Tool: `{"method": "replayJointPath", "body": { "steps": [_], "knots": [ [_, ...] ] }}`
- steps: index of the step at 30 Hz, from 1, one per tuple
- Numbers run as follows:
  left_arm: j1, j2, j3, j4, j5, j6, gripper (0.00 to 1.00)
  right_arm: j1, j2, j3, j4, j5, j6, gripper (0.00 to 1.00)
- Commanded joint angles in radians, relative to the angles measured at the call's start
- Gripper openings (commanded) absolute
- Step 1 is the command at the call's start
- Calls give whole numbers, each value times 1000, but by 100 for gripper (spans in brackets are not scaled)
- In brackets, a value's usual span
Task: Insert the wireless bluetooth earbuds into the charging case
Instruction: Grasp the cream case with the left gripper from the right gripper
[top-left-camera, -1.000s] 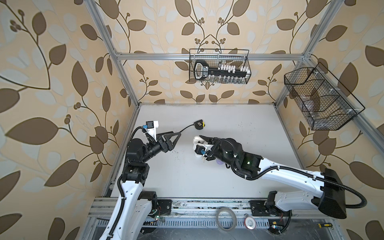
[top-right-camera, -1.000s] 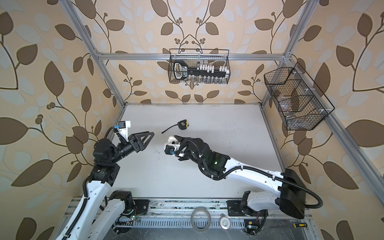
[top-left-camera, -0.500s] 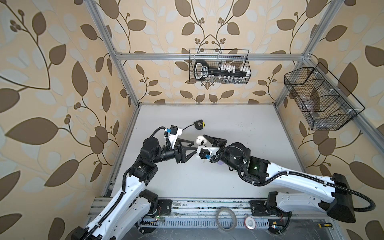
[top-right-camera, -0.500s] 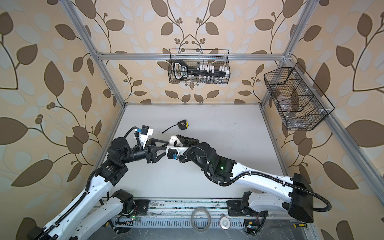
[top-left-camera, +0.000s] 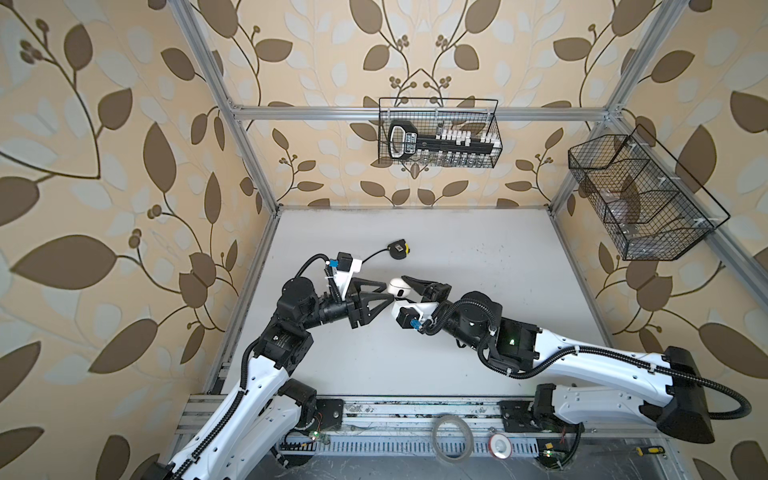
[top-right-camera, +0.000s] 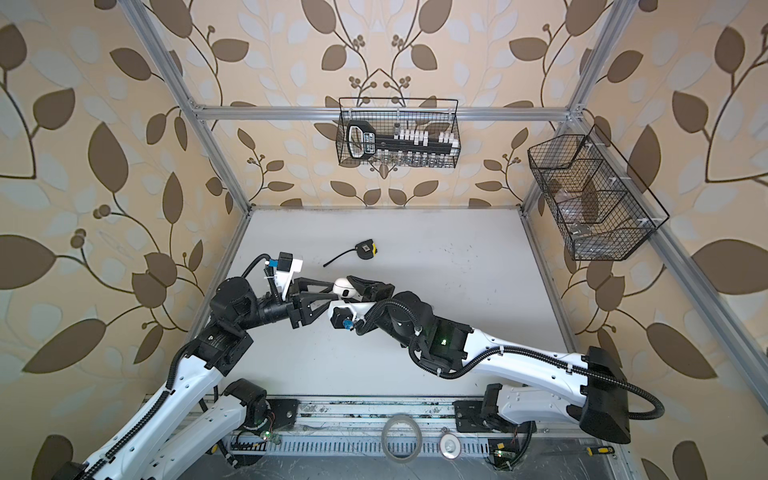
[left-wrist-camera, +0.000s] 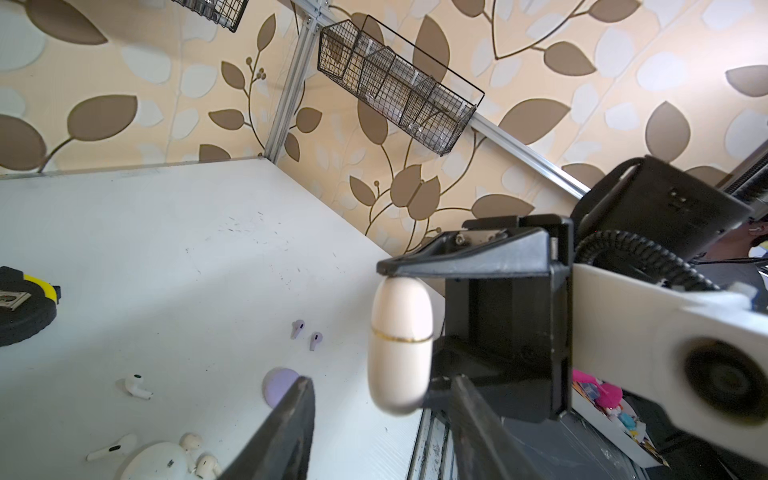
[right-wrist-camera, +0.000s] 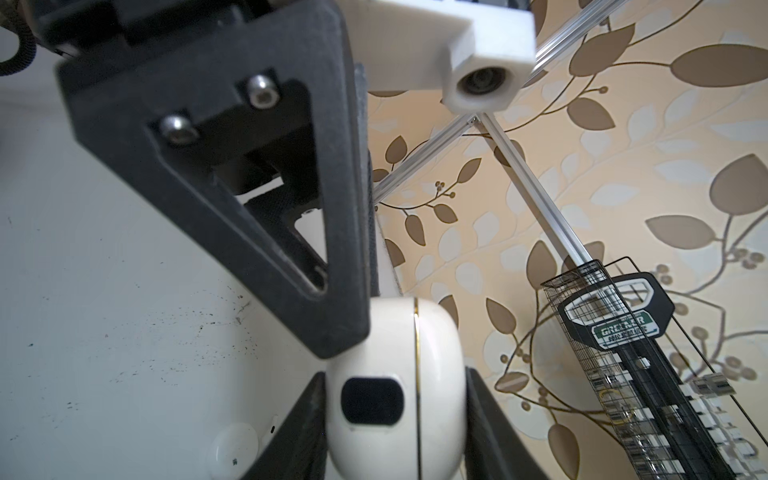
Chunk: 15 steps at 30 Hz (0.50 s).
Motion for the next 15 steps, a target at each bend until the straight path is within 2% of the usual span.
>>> {"method": "replayJointPath", "body": {
  "steps": [1, 15],
  "knots": [
    [-8, -19, 11, 32, 12, 16, 52, 14, 25, 43, 30, -6, -22, 21],
    [-8, -13, 12, 33, 20, 18, 50, 16, 53, 81, 50, -3, -14, 20]
  ]
}}
